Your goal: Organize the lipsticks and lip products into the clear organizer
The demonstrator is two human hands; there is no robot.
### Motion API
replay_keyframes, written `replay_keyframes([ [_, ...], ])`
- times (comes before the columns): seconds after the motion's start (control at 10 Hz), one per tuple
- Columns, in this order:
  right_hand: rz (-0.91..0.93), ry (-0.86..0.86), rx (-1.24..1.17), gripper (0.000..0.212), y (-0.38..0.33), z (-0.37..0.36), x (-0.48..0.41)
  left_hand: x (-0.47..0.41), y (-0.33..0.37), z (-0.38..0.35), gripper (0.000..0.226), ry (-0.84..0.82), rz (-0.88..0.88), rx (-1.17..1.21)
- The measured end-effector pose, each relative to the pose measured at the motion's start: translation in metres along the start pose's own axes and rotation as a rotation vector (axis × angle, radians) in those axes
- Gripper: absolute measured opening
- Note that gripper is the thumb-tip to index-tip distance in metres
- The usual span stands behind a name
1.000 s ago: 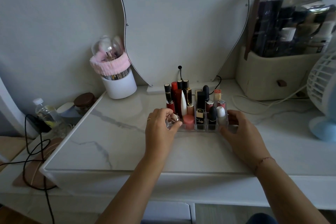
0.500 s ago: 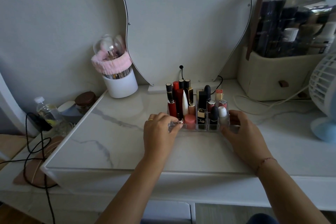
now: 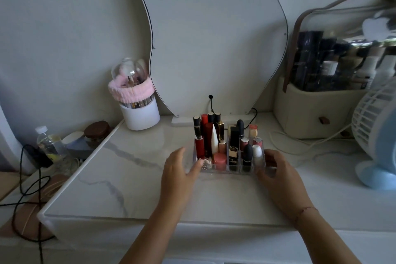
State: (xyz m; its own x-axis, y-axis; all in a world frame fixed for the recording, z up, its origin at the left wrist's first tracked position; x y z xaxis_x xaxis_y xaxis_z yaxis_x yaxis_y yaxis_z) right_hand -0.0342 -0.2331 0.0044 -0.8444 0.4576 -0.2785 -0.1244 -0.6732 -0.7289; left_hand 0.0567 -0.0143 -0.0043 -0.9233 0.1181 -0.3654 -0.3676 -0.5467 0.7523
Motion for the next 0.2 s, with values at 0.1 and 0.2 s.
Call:
replay_keyframes([
  [0.1, -0.03, -0.017, -0.006, 0.033, -0.0025, 0.0039, -0.0042, -0.0011, -0.0005, -0.0051, 0.036, -0.067, 0.035, 0.103],
  [0.2, -0.054, -0.018, 0.01, 0.033, -0.0013, 0.0027, -0.0046, 0.0042, 0.0041, -0.0037, 0.027, -0.062, 0.002, 0.182],
])
Point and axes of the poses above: each hand's wrist, its own x-axis away from the middle knuckle, its own z-axis out of the back of the hand, y = z × x, the point moved 4 cm from there along -x, towards the middle knuckle, and after that the axes turned 4 degrees about x, right-handed, at the moved point
